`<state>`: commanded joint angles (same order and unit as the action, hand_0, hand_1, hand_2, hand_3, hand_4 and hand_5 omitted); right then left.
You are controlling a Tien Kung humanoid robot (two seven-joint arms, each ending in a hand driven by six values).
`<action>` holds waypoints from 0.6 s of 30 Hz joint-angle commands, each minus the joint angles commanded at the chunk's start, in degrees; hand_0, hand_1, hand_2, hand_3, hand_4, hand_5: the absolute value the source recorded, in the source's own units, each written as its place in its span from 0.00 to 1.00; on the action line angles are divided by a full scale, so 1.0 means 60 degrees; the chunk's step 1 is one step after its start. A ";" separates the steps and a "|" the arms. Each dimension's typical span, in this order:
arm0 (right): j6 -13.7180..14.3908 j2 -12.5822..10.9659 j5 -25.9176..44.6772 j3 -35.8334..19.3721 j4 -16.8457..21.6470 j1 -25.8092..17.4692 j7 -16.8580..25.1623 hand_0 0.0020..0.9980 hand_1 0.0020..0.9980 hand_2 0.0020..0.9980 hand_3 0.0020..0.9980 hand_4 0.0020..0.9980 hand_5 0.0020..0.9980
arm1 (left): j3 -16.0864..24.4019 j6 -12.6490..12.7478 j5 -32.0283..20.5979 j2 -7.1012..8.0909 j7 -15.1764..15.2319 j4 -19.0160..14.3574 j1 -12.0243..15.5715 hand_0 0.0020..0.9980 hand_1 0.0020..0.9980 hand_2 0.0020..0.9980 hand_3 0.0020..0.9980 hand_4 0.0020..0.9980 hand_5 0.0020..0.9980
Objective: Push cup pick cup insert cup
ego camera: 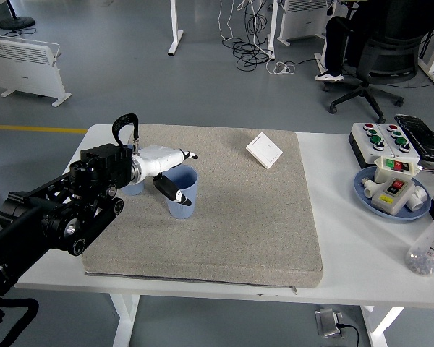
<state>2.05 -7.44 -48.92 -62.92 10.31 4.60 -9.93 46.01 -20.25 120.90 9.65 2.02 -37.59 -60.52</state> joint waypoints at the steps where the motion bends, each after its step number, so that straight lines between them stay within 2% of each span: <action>1: 0.0001 -0.0001 -0.0003 -0.0004 0.0000 0.0001 -0.0001 0.75 0.63 0.62 0.56 0.07 0.45 | -0.0009 -0.0007 0.0013 0.0006 -0.0006 0.0002 0.0004 0.58 0.76 0.98 0.94 0.93 0.36; 2: 0.0004 -0.0002 -0.0009 -0.0012 0.0000 -0.0001 -0.0002 0.75 0.63 0.62 0.56 0.07 0.45 | -0.0022 -0.0010 0.0002 0.0012 -0.0009 0.0023 0.0012 0.53 0.73 0.95 0.89 0.87 0.30; 7: 0.0004 -0.0004 -0.0020 -0.0014 0.0000 0.0005 -0.0006 0.75 0.63 0.62 0.56 0.07 0.45 | -0.0075 0.0057 0.0034 0.0034 0.0016 0.0047 0.0015 0.53 0.73 0.95 0.89 0.87 0.30; 8: 0.0004 -0.0004 -0.0015 -0.0008 0.0000 0.0001 -0.0005 0.75 0.63 0.62 0.56 0.07 0.45 | -0.0079 0.0117 0.0032 0.0036 0.0055 0.0049 0.0019 0.47 0.68 0.90 0.84 0.80 0.24; 13: 0.0006 -0.0002 -0.0018 -0.0011 0.0000 0.0001 -0.0002 0.75 0.63 0.62 0.56 0.07 0.45 | -0.0097 0.0282 0.0028 0.0018 0.0147 0.0081 0.0018 0.47 0.68 0.90 0.84 0.80 0.24; 14: 0.0007 -0.0002 -0.0013 -0.0011 0.0000 0.0001 0.0000 0.75 0.63 0.62 0.56 0.07 0.44 | -0.0103 0.0308 -0.0004 0.0017 0.0160 0.0086 0.0020 0.42 0.64 0.85 0.80 0.78 0.21; 18: 0.0008 -0.0002 -0.0002 -0.0011 0.0000 0.0002 0.0002 0.75 0.63 0.62 0.56 0.07 0.44 | -0.0128 0.0473 -0.0201 0.0020 0.0220 0.0134 0.0036 0.42 0.64 0.85 0.80 0.78 0.21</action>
<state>2.09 -7.45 -48.93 -62.99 10.31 4.61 -9.92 45.24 -17.41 119.69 9.78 3.34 -36.79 -60.30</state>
